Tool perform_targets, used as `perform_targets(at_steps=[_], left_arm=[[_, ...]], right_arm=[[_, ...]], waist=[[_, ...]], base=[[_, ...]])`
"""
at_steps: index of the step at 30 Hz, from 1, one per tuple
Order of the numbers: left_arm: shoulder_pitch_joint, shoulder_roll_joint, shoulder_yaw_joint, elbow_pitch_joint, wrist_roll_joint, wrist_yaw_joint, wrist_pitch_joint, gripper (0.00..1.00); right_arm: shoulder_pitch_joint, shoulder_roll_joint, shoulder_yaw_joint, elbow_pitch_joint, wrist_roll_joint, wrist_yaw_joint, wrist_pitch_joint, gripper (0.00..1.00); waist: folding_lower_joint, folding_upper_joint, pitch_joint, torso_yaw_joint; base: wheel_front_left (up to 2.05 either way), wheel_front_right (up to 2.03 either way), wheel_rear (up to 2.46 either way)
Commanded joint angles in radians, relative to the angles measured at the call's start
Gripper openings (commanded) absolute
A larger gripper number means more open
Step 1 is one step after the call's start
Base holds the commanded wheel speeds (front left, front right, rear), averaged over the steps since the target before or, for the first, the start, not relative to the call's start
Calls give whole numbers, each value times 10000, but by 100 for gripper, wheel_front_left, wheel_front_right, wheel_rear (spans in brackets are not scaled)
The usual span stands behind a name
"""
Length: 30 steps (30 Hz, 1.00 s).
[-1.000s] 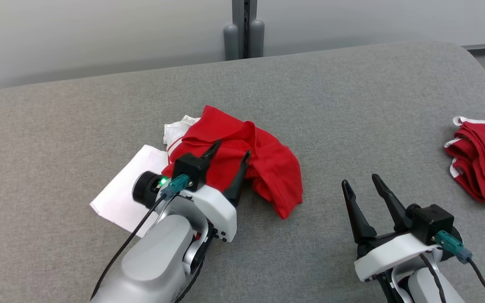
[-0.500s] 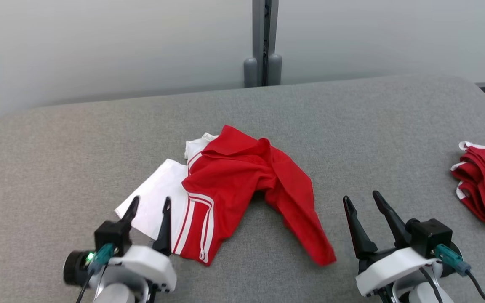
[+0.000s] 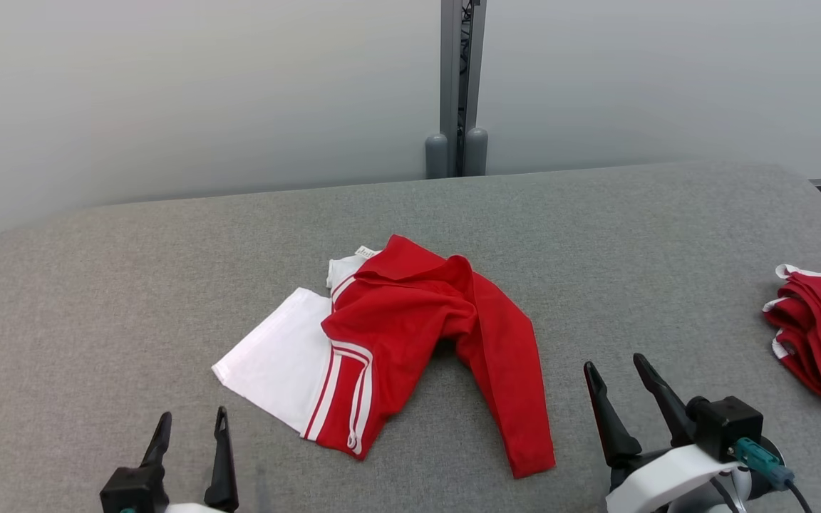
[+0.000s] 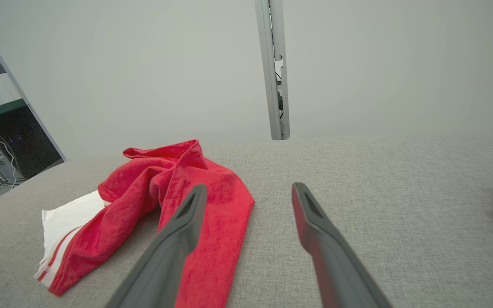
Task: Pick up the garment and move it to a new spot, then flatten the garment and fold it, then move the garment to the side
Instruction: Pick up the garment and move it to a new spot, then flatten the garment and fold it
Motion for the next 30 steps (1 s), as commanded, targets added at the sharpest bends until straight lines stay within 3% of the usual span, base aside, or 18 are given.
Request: perform_targets(at_steps=[1, 11, 25, 30], left_arm=[[208, -29, 221, -118, 135, -53, -18, 100], [591, -208, 691, -174, 528, -432, -16, 100], [418, -216, -87, -45, 91, -419, -17, 100], [320, -218, -157, -14, 31, -368, -17, 100]], right_arm=[[132, -52, -5, 24, -44, -2, -51, 100], [256, -51, 139, 145, -119, -3, -51, 100], [-201, -54, 1742, 1241, -441, -3, -51, 100], [-543, -65, 1705, 1719, -580, -3, -51, 100]], waist=[[0, 0, -40, -11], [0, 0, -59, 53], [0, 0, 269, 789], [0, 0, 497, 1113]], base=[[0, 0, 0], [0, 0, 0], [0, 0, 0], [0, 0, 0]])
